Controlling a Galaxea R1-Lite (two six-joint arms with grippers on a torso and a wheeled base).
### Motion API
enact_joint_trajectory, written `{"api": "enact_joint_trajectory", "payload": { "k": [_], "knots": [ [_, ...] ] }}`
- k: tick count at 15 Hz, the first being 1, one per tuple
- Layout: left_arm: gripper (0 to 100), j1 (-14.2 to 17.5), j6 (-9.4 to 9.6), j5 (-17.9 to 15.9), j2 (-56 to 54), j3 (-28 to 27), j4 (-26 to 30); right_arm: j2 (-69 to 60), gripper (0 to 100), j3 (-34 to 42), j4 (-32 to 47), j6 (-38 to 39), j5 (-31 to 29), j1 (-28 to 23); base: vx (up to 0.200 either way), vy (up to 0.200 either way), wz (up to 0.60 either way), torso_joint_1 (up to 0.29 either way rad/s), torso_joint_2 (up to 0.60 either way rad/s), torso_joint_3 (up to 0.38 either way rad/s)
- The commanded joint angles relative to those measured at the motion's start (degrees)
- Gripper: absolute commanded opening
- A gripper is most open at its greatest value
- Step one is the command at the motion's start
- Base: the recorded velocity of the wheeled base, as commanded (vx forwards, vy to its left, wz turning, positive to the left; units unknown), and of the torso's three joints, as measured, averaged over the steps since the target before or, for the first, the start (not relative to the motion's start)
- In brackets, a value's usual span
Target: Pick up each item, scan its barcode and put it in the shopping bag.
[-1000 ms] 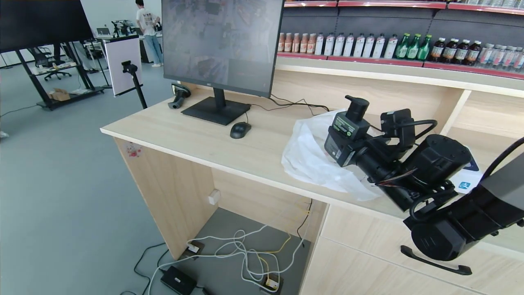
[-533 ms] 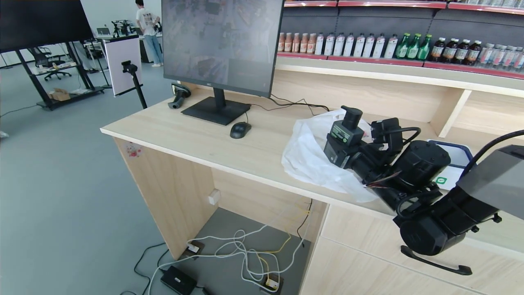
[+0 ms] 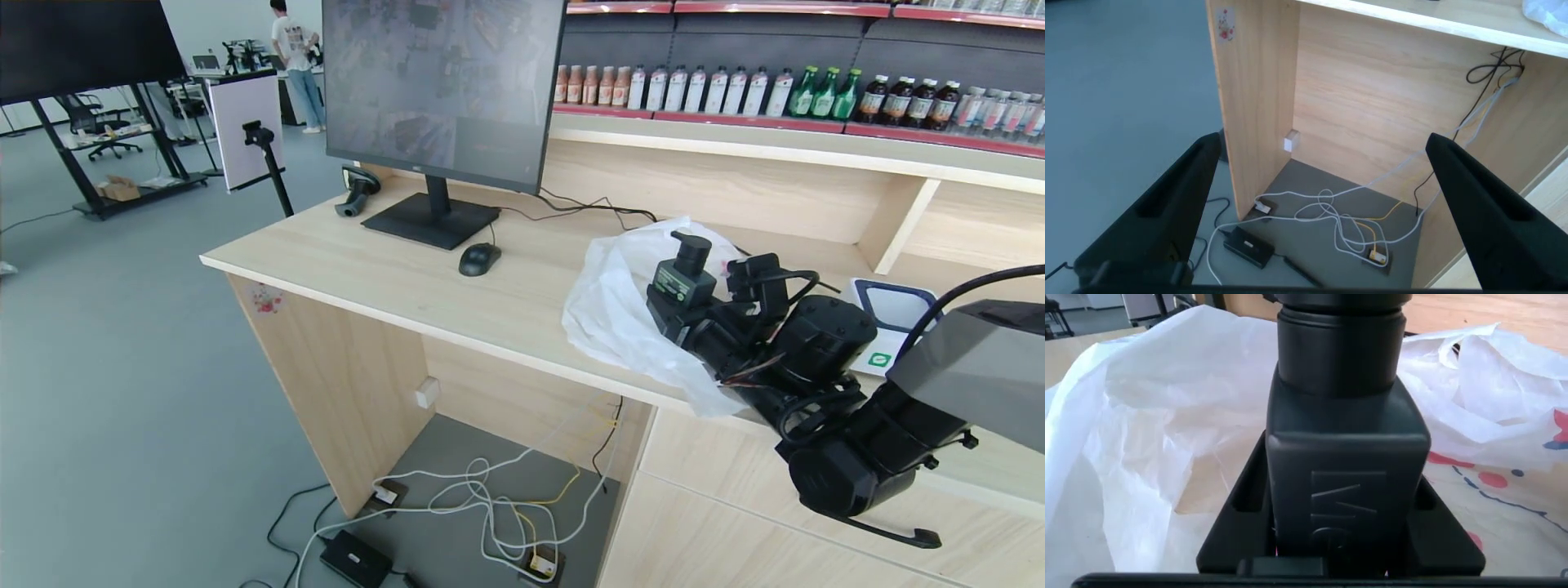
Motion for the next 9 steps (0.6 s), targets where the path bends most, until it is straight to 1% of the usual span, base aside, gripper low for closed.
{"api": "enact_joint_trajectory", "payload": {
  "k": [1,8,9],
  "knots": [
    [100,-0.01,-0.01,0.01,-0.02,0.0,-0.02,1.05,0,-0.32,0.08,0.14,0.02,0.17,0.0,0.0,0.0,0.0,0.0,0.0],
    [100,-0.01,-0.01,0.01,-0.02,0.0,-0.02,1.67,0,-0.67,0.08,1.28,0.02,0.08,0.0,0.0,0.0,0.0,0.0,0.0],
    [100,-0.01,-0.01,0.01,-0.02,0.0,-0.02,1.67,100,-0.58,0.08,1.28,-0.07,0.08,0.0,0.0,0.0,0.0,0.0,0.0]
  ]
}}
